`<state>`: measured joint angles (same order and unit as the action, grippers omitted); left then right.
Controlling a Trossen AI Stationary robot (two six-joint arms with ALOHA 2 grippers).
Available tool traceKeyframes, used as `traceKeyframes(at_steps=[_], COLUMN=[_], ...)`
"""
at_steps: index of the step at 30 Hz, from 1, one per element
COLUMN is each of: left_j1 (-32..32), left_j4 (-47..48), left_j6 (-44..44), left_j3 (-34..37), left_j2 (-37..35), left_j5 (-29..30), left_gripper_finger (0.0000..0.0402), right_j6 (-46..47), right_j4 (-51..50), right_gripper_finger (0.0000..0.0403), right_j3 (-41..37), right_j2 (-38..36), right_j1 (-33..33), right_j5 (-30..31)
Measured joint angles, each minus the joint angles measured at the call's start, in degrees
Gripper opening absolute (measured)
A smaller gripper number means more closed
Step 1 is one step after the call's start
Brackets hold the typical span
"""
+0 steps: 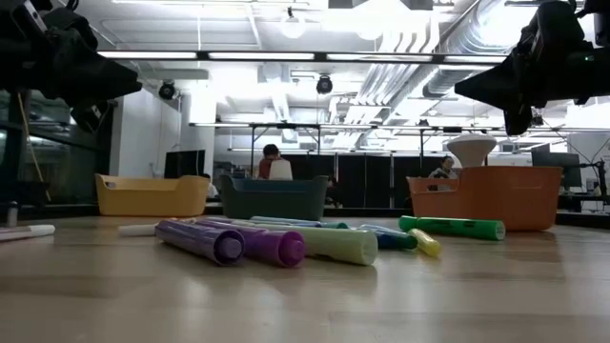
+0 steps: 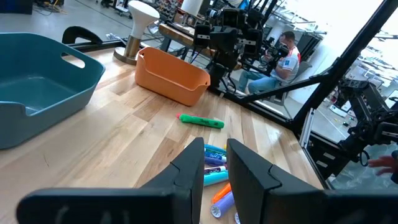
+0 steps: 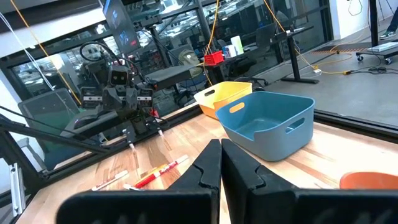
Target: Pick & Place Markers
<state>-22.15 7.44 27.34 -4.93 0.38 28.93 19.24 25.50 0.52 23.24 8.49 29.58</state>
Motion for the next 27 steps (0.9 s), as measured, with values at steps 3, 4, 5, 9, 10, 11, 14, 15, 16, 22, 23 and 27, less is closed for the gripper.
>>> traceKeyframes(at_steps=[3, 4, 5, 9, 10, 11, 14, 15, 16, 22, 23, 27], left_j1=[0.00, 0.00, 0.00, 0.00, 0.00, 0.00, 0.00, 0.00, 0.00, 0.00, 0.00, 0.00], left_j4=[0.00, 0.00, 0.00, 0.00, 0.00, 0.00, 0.00, 0.00, 0.00, 0.00, 0.00, 0.00], left_j6=[0.00, 0.00, 0.01, 0.00, 0.00, 0.01, -0.01, 0.02, -0.01, 0.00, 0.02, 0.00], left_j3=[0.00, 0.00, 0.00, 0.00, 0.01, 0.00, 0.01, -0.01, -0.01, 0.00, 0.01, -0.01], left_j2=[0.00, 0.00, 0.00, 0.00, 0.00, 0.00, 0.00, 0.00, 0.00, 0.00, 0.00, 0.00], left_j5=[0.00, 0.00, 0.00, 0.00, 0.00, 0.00, 0.00, 0.00, 0.00, 0.00, 0.00, 0.00], left_gripper_finger=[0.0067, 0.0067, 0.0067, 0.0067, 0.0067, 0.0067, 0.0067, 0.0067, 0.0067, 0.0067, 0.0067, 0.0067], right_j6=[-0.04, -0.06, -0.03, -0.06, -0.06, 0.00, 0.10, 0.12, 0.12, 0.23, 0.22, 0.25], right_j4=[-0.01, 0.00, 0.00, 0.02, 0.02, 0.02, 0.02, 0.02, 0.02, 3.02, 3.11, 3.88], right_gripper_finger=[0.0000, 0.0000, 0.0000, 0.0000, 0.0000, 0.0000, 0.0000, 0.0000, 0.0000, 0.0000, 0.0000, 0.0000], right_j3=[0.02, -0.01, 0.02, 0.02, 0.02, -0.01, 0.02, 0.00, 0.01, 0.00, 0.02, 0.02], right_j2=[0.00, 0.00, 0.01, 0.01, 0.01, 0.01, 0.01, 0.00, -0.01, -0.02, -0.02, 0.01], right_j1=[0.01, 0.00, 0.00, 0.00, 0.00, 0.00, 0.00, 0.02, 0.00, 0.00, 0.00, 0.02], right_j5=[0.01, 0.01, 0.01, 0.01, 0.01, 0.01, 0.01, 0.01, 0.01, 0.01, 0.02, -0.05])
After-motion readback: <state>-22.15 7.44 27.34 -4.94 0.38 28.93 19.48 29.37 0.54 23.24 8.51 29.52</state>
